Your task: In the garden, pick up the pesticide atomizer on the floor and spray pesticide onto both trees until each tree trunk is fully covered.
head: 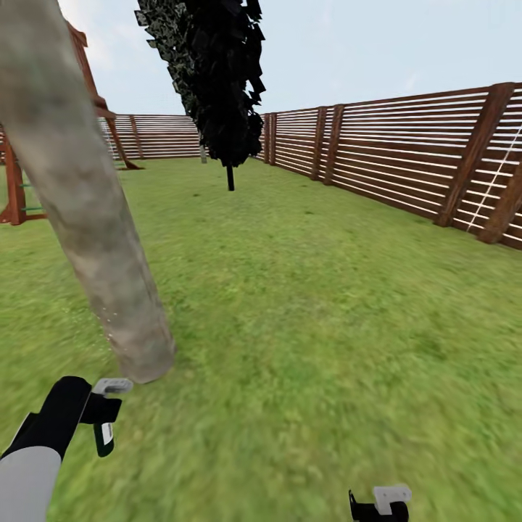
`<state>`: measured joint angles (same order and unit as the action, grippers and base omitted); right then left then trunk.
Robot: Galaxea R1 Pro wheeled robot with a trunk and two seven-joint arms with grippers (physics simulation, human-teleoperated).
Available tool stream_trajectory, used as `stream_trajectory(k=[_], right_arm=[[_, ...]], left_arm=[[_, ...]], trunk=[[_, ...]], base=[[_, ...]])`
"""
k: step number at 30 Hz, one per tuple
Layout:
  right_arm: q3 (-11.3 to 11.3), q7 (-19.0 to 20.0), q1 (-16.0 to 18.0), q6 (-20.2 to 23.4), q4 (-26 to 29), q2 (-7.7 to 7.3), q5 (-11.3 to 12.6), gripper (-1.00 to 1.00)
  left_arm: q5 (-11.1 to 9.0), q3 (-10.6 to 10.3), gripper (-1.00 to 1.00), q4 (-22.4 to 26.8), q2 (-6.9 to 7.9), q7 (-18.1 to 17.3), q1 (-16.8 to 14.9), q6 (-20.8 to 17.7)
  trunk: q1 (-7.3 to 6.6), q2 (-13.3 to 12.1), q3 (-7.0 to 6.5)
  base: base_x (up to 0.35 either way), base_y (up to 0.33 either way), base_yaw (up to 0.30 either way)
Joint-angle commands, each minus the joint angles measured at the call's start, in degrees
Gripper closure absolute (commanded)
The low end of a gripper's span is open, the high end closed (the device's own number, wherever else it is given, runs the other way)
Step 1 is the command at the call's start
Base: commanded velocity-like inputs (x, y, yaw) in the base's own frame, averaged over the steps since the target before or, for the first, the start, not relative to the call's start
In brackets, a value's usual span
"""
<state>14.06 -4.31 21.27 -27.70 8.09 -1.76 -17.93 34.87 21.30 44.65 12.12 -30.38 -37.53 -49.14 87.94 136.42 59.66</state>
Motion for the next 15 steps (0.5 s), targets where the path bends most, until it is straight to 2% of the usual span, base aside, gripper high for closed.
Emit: stream_trajectory(k=[1, 8, 15], right_arm=[[0.00, 0.00, 0.00, -0.01, 0.00, 0.00, 0.00, -1.00], [0.00, 0.00, -0.01, -0.01, 0.00, 0.00, 0.00, -1.00], [0.00, 0.00, 0.00, -0.06, 0.00, -0.09, -0.02, -1.00]], left_arm=[[-0.12, 0.04, 1.00, 0.00, -0.08, 0.19, 0.00, 0.01], [0.02, 0.14, 1.00, 0.00, -0.02, 0.33, 0.01, 0.01], [0.19, -0.10, 1.00, 0.04, 0.60, 0.33, 1.29, 0.04]], trunk=[[0.00, 0.00, 0.00], [0.00, 0.00, 0.00], [0.00, 0.00, 0.00]], base=[[0.227, -0.202, 0.275], [0.265, -0.158, 0.258], [0.252, -0.172, 0.015]])
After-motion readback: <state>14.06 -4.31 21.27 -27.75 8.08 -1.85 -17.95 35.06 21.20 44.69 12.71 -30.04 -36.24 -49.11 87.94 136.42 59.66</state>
